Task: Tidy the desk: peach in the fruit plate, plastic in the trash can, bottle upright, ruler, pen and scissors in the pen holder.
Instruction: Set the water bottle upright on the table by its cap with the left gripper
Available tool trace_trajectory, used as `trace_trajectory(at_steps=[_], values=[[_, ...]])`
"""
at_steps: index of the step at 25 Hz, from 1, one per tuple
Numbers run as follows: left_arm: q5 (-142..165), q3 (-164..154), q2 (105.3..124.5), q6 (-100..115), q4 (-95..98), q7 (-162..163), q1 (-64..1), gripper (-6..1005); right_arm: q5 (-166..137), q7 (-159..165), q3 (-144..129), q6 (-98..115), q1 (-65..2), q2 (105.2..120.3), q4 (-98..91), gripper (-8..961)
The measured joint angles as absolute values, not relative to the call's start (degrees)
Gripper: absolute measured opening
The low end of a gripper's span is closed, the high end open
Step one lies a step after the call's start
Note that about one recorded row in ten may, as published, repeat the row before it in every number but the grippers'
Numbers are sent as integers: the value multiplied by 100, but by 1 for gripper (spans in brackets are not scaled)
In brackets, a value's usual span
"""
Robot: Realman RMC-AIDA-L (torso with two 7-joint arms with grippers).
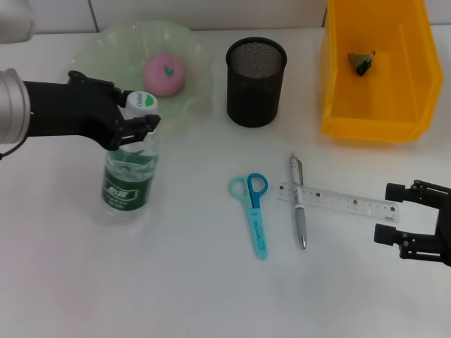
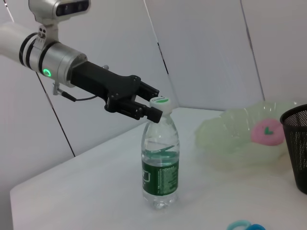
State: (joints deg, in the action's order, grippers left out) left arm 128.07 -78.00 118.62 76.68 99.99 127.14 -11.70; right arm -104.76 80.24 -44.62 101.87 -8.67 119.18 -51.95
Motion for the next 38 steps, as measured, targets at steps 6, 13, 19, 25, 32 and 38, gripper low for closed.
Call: trace_trajectory(at_steps=[6, 13, 19, 25, 32, 38], values=[[12783, -7656, 11860, 7660, 9977, 12634, -1136, 444, -10476, 8068, -4465, 10187, -902, 11913, -5200, 829], [12603, -7596, 11860, 7547, 9943, 12530, -1123, 445, -10476, 8073, -4464, 10181, -926, 11909, -5205, 829], [12590, -7546, 11857, 7403, 9662, 12497, -1204, 456, -10477, 8087, -4467, 10179, -949, 11909, -5213, 829], [12579, -7521, 11855, 7408, 9665, 12515, -1230, 469, -10537, 8087, -4474, 10181, -951, 11913, -5213, 829], [12547, -7535, 11857, 7451, 9591, 12593, -1393, 485, -10550, 8105, -4473, 10187, -949, 11917, -5212, 829], [12546, -7570, 11861, 7425, 9586, 12621, -1425, 498, -10556, 8157, -4465, 10193, -949, 11911, -5226, 829]])
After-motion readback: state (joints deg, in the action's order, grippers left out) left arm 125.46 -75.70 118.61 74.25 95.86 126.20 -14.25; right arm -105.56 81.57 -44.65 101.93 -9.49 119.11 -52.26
